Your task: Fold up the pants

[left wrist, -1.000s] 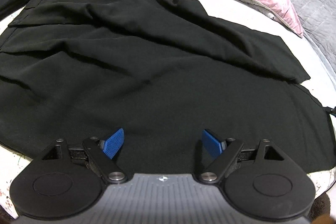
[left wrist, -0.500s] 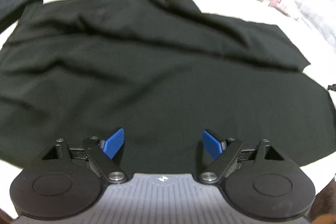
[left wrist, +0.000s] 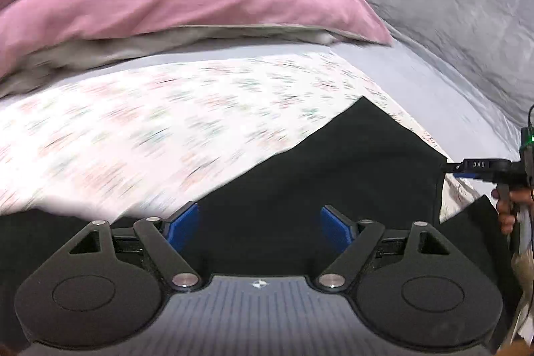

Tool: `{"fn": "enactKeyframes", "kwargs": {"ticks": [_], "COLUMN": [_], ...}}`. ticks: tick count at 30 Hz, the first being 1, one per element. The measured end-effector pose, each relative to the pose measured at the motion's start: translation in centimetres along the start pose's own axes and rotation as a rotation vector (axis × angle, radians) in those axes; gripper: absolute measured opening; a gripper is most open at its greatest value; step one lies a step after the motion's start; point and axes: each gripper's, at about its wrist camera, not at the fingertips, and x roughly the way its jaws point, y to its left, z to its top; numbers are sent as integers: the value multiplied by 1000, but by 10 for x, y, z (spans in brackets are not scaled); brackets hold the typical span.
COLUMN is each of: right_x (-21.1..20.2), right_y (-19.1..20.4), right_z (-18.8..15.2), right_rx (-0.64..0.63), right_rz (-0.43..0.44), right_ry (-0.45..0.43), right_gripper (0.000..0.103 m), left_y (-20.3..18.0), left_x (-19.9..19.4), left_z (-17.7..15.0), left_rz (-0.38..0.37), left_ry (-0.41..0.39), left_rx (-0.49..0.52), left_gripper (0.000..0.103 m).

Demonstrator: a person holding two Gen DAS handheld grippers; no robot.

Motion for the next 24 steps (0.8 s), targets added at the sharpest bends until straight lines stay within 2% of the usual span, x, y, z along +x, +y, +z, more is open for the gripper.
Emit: {"fn": "enactKeyframes", "kwargs": {"ticks": [3,7,9,11,12,13,15,17,18,21,24], "right_x": [13,23,25,27,28,28,27,25,26,26,22], "right_y": [-5,-8,-9,-9,-9,-9,-15,-23,-27,-29,-34], "right_z": [1,4,2,-2,-2,-3,-3,-6,-7,-6,-6], "right_rx": [69,127,139,113,97,82,87,107,125,142,175], "right_rz": [-20,-30,-31,-43,-42,-38,-30,13,28,41,50], "right_ry": [-24,-72,-101,-137,-151,-158,-165,-176,-179,-186,-211], "right_gripper": [41,39,36,30,28,23,13,13,12,7,5], "left_y": [-28,-62,-76,-82,-88,-93,-105,-112,-117,-133,-148], "left_x": [69,151,181,204,218,226,240,247,249,250,243], "left_z": [42,87,96,101,106,111,122,131,135,140,142], "left_rz": [-36,-121,-152,-195,-224,-243,-293,-324,-329,-316,-292], "left_ry": [45,113,144,175,195,197,189,200,214,200,121], "left_rx": [73,89,96,92,82,81,88,69,62,115,149], "left_gripper": [92,86,84,73,72,71,64,29,22,20,19]}}
